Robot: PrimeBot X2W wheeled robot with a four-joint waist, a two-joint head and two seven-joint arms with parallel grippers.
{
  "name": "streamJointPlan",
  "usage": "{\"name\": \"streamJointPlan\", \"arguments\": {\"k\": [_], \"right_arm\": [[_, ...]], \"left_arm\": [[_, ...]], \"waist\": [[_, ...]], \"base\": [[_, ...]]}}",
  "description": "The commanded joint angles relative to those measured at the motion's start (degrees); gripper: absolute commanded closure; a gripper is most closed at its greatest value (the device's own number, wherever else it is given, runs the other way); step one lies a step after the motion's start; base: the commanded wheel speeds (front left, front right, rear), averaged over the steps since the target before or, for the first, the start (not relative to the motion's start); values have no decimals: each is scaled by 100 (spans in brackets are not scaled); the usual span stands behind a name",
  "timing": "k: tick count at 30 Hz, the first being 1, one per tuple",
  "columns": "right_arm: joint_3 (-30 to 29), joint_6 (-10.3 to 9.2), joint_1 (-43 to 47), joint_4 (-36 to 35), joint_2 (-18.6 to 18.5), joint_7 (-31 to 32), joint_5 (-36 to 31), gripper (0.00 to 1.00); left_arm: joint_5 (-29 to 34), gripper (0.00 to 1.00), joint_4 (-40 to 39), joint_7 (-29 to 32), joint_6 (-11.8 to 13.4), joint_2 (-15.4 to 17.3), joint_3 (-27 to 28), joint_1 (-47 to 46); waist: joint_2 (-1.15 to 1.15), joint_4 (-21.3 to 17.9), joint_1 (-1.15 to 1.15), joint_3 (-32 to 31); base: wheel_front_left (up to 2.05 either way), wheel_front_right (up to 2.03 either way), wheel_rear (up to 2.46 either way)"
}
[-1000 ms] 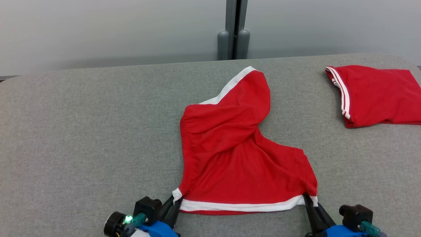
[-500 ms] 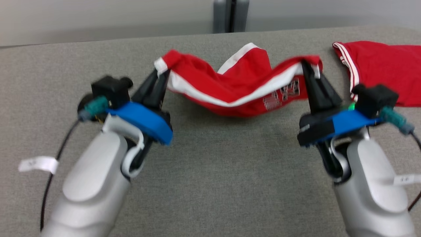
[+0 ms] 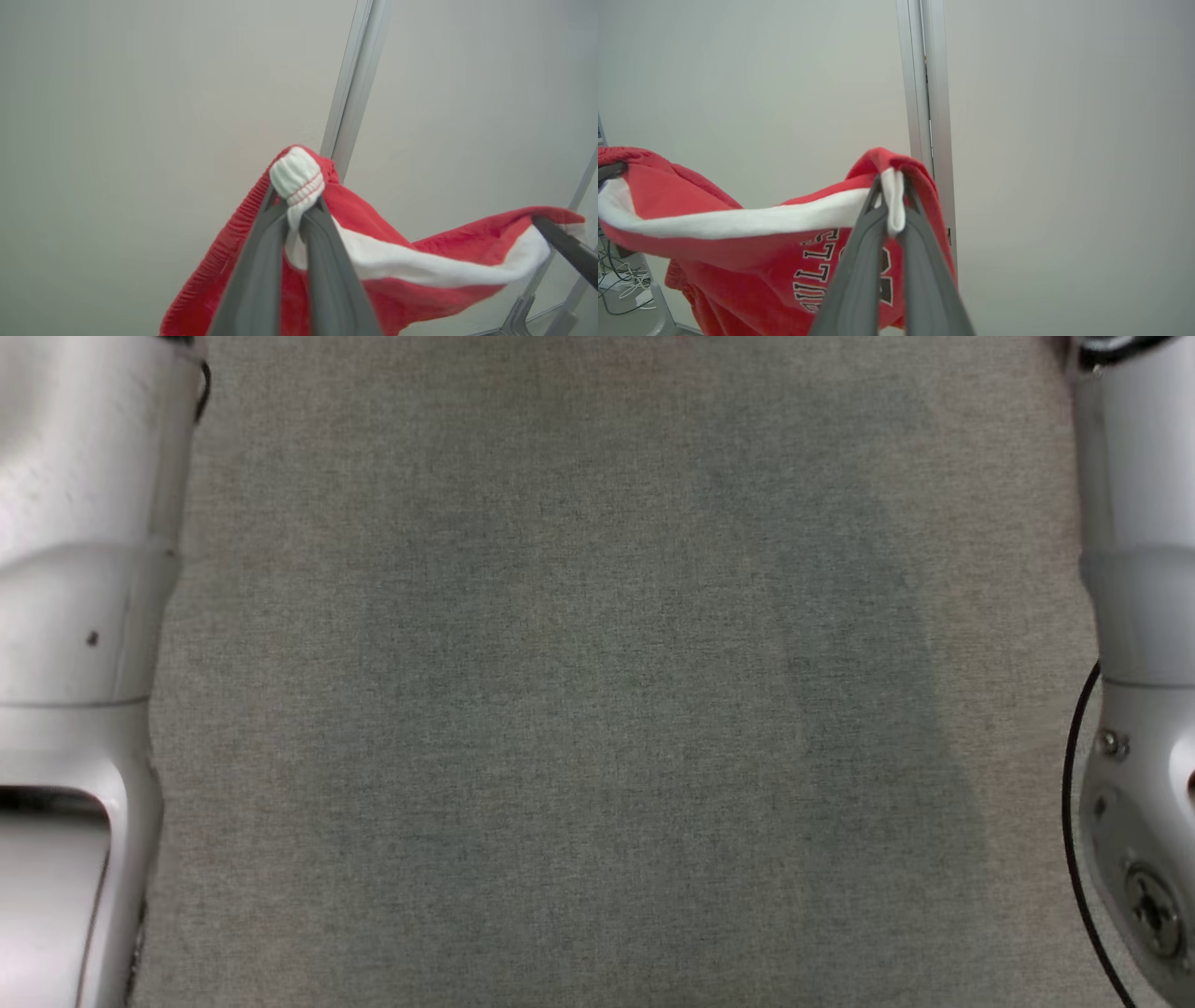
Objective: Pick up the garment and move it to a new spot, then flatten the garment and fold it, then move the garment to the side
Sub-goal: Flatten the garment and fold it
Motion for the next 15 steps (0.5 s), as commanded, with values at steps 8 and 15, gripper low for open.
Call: {"name": "streamJointPlan", "arguments": {"k": [8,15], "right_arm": [[257,4,-522,1118,-16,-557,169,100],[683,4,678,1468,-7,-834,467,100]], "left_arm": [[-281,100,592,-605,-10,-45,-253,-422],[-688,100,548,-1107,-10,80,-629,1016]], "waist": [[0,83,-2,148],[0,98,-2,-13]], "base": [[0,0,0],[0,0,0]]}}
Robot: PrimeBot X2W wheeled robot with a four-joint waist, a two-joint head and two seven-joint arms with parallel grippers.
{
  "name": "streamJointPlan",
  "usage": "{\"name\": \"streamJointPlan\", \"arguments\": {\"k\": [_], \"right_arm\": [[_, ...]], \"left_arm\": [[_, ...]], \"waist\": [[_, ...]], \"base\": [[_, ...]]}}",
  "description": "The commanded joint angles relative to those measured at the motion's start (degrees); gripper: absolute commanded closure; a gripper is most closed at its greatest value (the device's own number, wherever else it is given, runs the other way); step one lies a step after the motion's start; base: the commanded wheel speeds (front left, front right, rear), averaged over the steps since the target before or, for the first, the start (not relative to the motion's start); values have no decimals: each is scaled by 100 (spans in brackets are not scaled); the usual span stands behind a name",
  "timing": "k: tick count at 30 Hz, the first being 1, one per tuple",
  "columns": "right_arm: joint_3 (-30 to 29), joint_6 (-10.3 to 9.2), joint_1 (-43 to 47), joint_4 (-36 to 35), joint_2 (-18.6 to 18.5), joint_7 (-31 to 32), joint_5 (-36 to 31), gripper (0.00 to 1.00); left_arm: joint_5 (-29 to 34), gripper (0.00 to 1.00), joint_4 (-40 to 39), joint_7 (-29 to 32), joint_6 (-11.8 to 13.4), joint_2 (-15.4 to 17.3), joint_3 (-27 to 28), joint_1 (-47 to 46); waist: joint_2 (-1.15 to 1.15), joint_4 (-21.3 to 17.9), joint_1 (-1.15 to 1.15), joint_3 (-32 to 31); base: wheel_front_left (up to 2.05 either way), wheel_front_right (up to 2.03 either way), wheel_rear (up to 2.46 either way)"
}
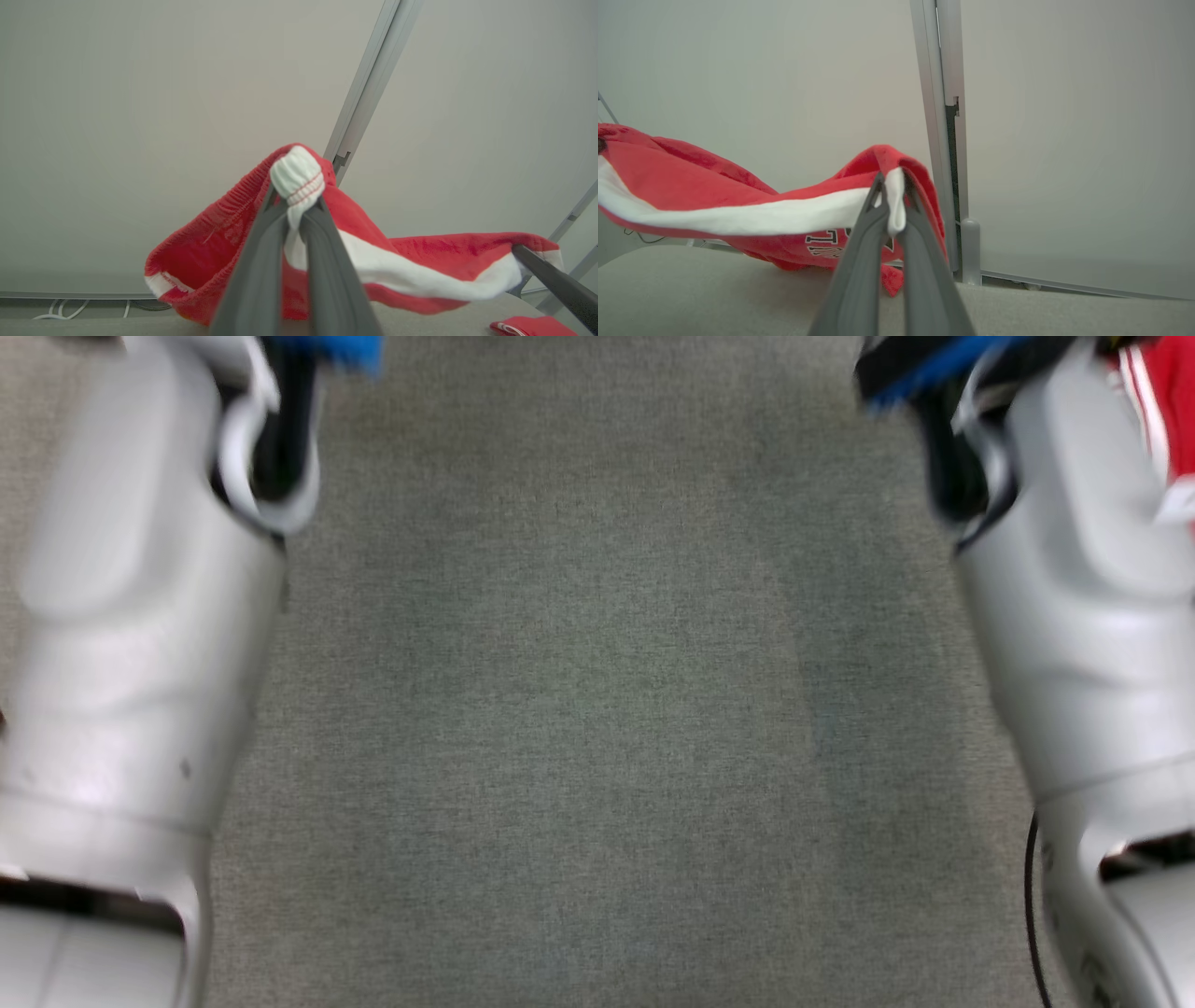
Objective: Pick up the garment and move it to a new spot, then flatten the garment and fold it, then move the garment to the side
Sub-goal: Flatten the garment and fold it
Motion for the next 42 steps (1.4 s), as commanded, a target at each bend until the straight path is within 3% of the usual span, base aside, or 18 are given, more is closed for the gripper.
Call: {"name": "streamJointPlan", "arguments": {"k": [1,12,15,22,32,42], "right_arm": [[126,4,404,10,-4,-61,73,100],[498,3,3375,-816,-298,-132,597,100],[441,3,4544,-1374,-370,-118,757,100],[87,4,6374,-2748,-262,304,837,100],[-560,4,7483,-4421,-48,1092,438,100],[-907,4,6587,-4664,-56,1623,148,100]], "left_arm": [[-93,100,-86,-93,-5,31,-70,470],[-356,100,-891,-322,80,-9,-133,3640],[-345,100,-1408,-329,208,-55,-199,4730],[-385,100,-2521,-241,530,14,-449,6173],[-478,100,-3680,65,885,130,-585,6912],[-482,100,-3788,206,765,10,-617,6281]], "waist": [[0,-21,-1,-82],[0,41,-1,-987],[0,62,-1,-1371],[0,99,-1,-1822],[0,149,-1,-1978],[0,308,-1,-1661]], "base": [[0,0,0],[0,0,0],[0,0,0],[0,0,0],[0,0,0],[0,0,0]]}}
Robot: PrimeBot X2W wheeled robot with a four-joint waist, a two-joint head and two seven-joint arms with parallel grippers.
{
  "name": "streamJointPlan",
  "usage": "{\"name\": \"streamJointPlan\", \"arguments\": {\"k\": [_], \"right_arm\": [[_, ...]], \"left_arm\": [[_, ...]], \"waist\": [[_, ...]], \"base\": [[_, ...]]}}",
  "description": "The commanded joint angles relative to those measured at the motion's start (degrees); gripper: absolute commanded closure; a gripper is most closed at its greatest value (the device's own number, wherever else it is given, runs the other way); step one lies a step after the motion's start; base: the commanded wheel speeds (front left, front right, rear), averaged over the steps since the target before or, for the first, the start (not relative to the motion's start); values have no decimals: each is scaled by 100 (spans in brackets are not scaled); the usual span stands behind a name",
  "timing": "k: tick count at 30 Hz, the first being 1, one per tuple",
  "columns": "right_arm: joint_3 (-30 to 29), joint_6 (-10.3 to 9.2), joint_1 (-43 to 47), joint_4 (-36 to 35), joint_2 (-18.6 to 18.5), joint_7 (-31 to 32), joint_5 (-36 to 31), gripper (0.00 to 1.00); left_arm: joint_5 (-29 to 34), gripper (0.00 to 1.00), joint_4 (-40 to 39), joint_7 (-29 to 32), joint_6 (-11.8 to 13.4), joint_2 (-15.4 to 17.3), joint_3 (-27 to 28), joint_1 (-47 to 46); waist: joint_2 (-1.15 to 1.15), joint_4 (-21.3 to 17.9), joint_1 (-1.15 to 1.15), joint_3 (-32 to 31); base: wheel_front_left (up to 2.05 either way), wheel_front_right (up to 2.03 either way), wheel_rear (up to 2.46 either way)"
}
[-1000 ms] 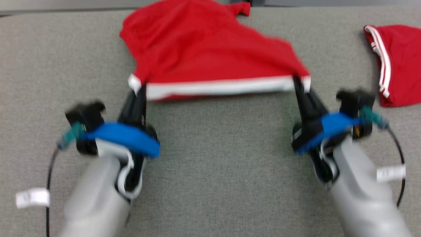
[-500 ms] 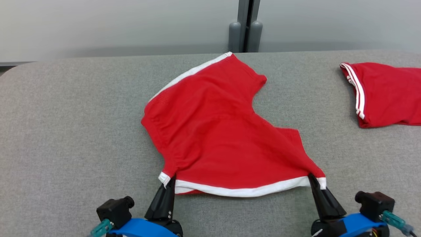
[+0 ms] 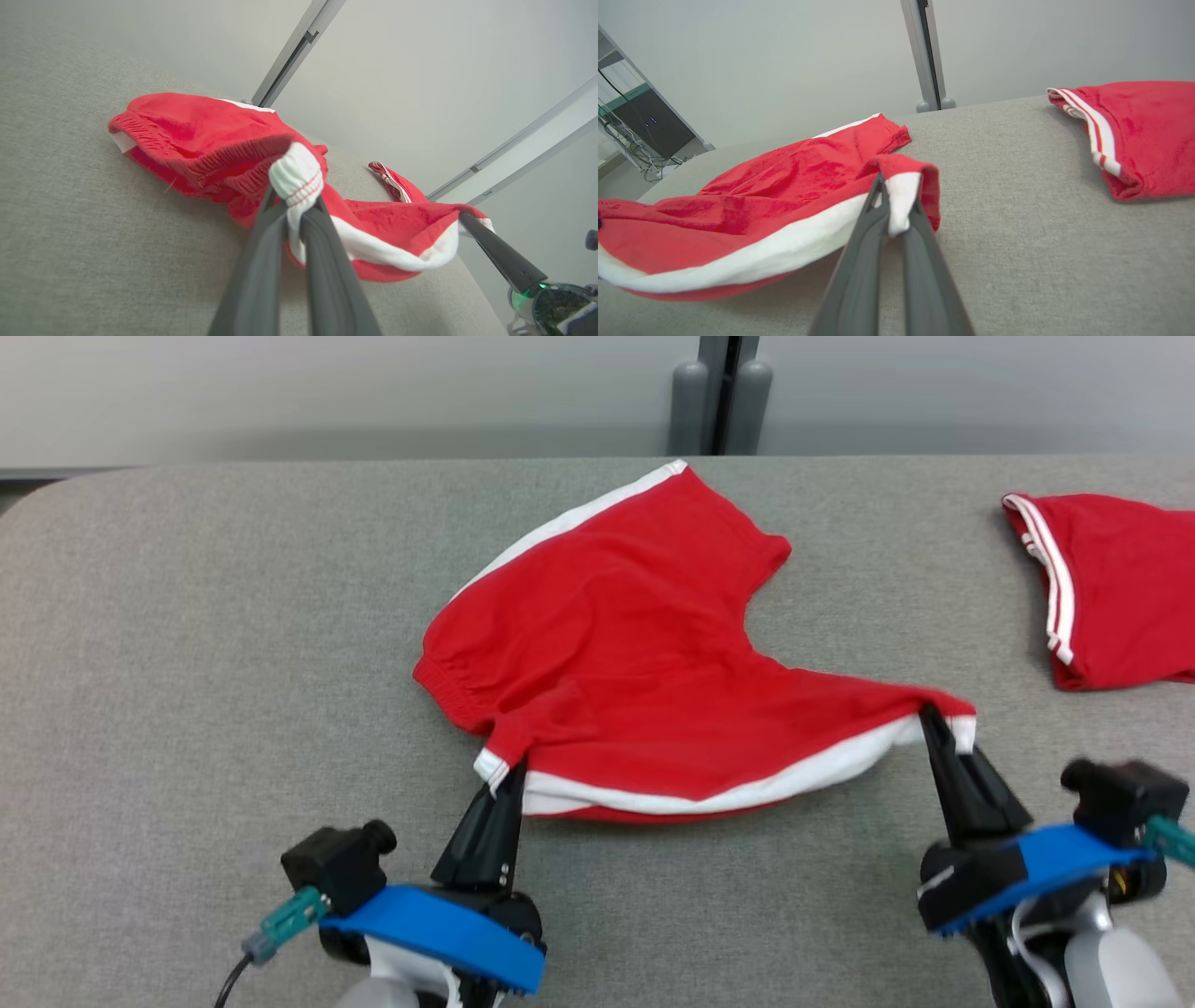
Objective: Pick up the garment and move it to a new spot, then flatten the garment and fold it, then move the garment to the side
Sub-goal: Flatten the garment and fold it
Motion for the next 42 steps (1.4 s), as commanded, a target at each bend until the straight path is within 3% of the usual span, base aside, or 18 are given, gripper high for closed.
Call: {"name": "streamJointPlan", "arguments": {"k": [1,9,17,26,35,36,37,38,42], "right_arm": [[25,4,-229,58,-69,54,-52,100],[119,4,-1742,725,-225,345,-198,100],[284,4,-3422,2046,-415,439,-359,100],[451,4,-5132,3639,-425,158,-663,100],[461,4,-6154,5052,-299,-321,-919,100],[463,4,-6236,5187,-285,-377,-940,88],[485,4,-6308,5300,-271,-428,-954,56],[505,4,-6370,5413,-258,-488,-956,0],[589,4,-6459,5783,-270,-808,-933,0]], "left_arm": [[-12,100,63,-15,-61,-23,32,-175],[-137,100,687,-98,-251,-320,173,-1107],[-158,100,1414,-174,-433,-490,297,-2121],[-137,100,2080,-358,-577,-614,355,-3002],[-108,100,2363,-484,-668,-697,268,-3299],[-84,88,2391,-494,-670,-704,253,-3313],[-48,59,2413,-508,-670,-708,245,-3331],[-31,0,2428,-509,-668,-712,240,-3341],[121,0,2418,-539,-651,-729,242,-3232]], "waist": [[0,73,0,102],[0,361,0,512],[0,618,0,1064],[0,850,0,1634],[0,996,0,1822],[0,1005,0,1830],[0,1014,0,1836],[0,1022,0,1834],[0,1030,0,1761]], "base": [[0,0,0],[0,0,0],[0,0,0],[0,0,0],[0,0,0],[0,0,0],[0,0,0],[0,0,0],[0,0,0]]}}
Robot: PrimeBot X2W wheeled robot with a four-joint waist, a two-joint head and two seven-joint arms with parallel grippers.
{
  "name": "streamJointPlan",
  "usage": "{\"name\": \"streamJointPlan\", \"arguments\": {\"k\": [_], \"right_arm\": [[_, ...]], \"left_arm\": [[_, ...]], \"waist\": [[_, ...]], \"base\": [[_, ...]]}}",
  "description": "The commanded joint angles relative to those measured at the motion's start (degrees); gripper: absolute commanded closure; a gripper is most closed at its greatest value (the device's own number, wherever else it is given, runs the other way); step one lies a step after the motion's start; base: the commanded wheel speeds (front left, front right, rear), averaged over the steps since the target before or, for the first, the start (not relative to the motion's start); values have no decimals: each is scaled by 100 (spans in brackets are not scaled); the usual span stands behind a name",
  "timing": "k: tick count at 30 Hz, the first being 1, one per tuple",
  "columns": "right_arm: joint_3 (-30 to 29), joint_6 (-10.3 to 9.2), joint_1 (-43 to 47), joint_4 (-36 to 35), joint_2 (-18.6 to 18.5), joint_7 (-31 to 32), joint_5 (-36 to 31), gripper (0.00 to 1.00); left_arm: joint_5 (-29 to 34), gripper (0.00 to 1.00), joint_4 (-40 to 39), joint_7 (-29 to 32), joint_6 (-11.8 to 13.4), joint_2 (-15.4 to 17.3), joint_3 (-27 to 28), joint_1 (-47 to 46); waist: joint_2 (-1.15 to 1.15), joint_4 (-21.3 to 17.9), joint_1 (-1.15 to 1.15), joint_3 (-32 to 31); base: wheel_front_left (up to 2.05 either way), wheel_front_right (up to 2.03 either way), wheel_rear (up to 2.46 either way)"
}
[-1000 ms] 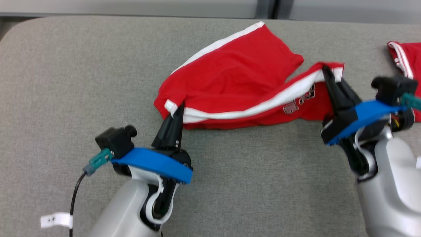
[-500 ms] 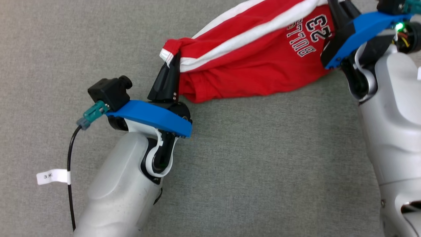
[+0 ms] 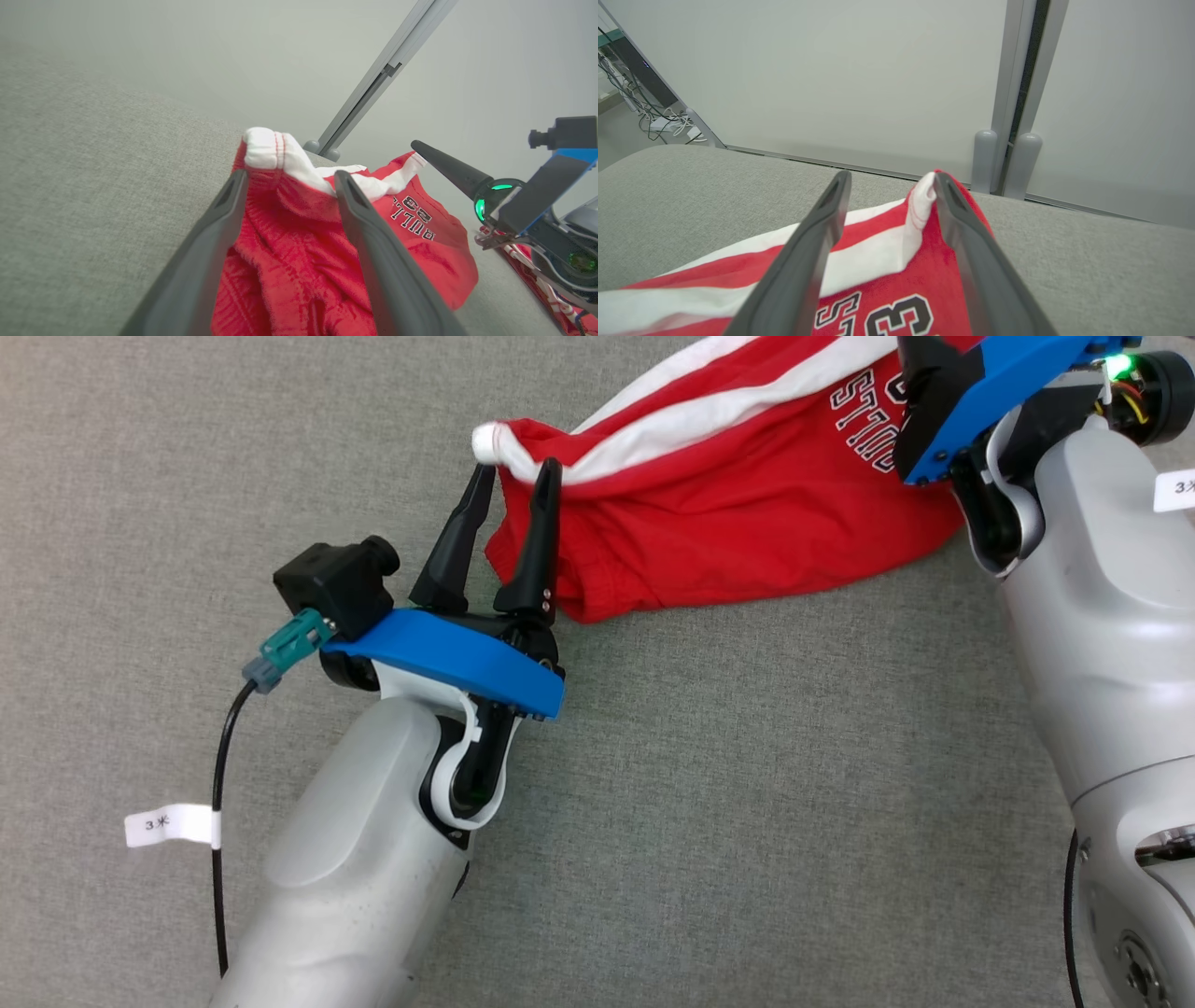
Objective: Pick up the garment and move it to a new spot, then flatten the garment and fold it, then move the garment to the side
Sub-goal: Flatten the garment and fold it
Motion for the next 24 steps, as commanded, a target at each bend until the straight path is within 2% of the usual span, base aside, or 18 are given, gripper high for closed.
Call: {"name": "streamJointPlan", "arguments": {"k": [1,10,17,24], "right_arm": [[52,4,-56,146,-47,-130,4,0],[353,4,179,640,-428,-487,217,0],[603,4,366,977,-752,-262,329,0],[717,4,482,1171,-976,-23,457,0]], "left_arm": [[105,0,-42,-36,17,0,64,64],[785,0,-790,-44,202,220,500,732],[1273,0,-1358,-45,404,492,1093,1267],[1625,0,-1585,-46,497,542,1678,1612]], "waist": [[0,-12,-1,-59],[0,-19,-1,-395],[0,62,-1,-520],[0,234,-1,-448]], "base": [[0,0,0],[0,0,0],[0,0,0],[0,0,0]]}}
